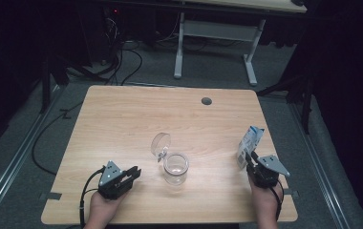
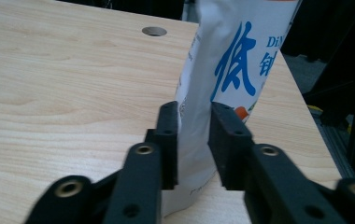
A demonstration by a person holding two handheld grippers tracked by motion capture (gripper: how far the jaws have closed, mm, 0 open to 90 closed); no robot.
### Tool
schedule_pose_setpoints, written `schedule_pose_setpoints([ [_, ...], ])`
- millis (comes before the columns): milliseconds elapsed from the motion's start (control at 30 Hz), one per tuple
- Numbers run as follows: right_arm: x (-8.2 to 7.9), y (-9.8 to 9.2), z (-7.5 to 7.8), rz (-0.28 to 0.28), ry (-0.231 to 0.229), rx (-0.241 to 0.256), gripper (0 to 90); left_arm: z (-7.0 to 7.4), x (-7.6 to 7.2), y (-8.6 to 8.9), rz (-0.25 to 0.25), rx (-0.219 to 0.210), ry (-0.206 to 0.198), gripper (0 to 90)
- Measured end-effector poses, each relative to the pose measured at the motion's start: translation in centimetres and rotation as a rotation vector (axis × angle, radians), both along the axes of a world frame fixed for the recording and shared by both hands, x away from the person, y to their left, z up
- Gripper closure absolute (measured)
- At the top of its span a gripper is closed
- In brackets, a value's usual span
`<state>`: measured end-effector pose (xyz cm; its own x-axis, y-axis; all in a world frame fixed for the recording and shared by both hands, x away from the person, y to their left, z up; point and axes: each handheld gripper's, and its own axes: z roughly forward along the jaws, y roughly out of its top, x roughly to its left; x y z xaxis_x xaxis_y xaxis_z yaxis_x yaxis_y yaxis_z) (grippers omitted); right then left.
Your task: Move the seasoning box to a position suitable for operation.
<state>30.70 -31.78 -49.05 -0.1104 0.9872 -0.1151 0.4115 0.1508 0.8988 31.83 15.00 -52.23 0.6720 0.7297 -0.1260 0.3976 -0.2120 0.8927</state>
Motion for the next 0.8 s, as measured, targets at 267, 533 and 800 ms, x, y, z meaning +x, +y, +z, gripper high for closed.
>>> schedule_pose_setpoints([
  [267, -1.2, -2.1, 0.0, -0.028, 0.001, 0.041, 88.5, 0.1, 0.2, -1.0, -0.033, 0.009, -0.008, 76.2],
  [533, -0.4, -2.2, 0.2, 0.027, -0.016, 0.104, 63.4, 0.0, -0.2, -0.5, -0.028, 0.009, -0.010, 75.7],
  [800, 0.6, -2.5, -0.1, -0.001, 0.008, 0.128, 65.2, -0.1, -0.2, -0.2, -0.022, 0.005, -0.003, 75.7],
])
